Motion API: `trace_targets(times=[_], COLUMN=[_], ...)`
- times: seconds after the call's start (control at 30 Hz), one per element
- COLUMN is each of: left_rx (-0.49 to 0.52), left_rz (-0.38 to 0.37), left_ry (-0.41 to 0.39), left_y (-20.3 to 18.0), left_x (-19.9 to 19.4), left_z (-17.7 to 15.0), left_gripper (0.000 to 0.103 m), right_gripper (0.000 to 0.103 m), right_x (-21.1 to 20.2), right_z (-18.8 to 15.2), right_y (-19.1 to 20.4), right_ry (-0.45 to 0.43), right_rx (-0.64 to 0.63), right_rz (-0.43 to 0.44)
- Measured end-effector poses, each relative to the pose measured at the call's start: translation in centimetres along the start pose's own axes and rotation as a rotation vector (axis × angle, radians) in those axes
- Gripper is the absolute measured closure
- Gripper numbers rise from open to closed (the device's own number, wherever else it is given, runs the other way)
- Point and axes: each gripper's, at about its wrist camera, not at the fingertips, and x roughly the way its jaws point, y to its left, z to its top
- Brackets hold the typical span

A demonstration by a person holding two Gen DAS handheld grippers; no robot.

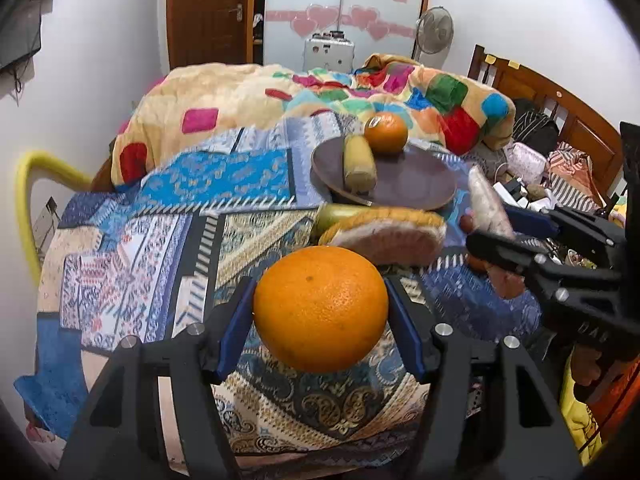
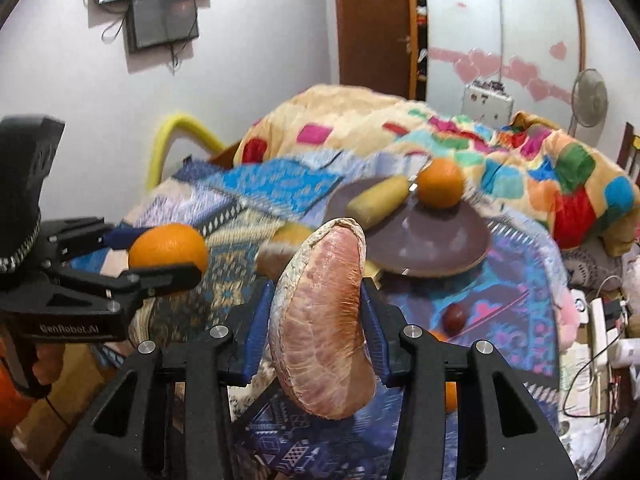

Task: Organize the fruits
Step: 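Grasp the pink pomelo segment with the right tool while the left tool holds the orange, then lower the orange and pomelo segment onto the plate and open both tools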

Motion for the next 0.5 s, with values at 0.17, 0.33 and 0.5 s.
trace_targets(times=[0.17,0.33,0.5], left_rx=[0.015,0.023,0.037], left_rz=[-0.003,-0.006,-0.02], left_ry=[-0.032,-0.056,-0.069], left_y=[-0.7,-1.4,-2.2], left_x=[-0.5,-0.5,0.3], left_z=[1.6,3.1,4.7], left_gripper=[0.04,0.04,0.04], right_gripper=[0.063,0.063,0.063], right_x=[-1.5,-2.3,-2.3], right_z=[1.5,2.7,3.5], right_y=[-1.3,-2.6,-4.0], right_ry=[-0.053,-0.095,-0.115], right_rx=[0.019,0.022,0.038], right_rz=[-0.035,-0.082,-0.112])
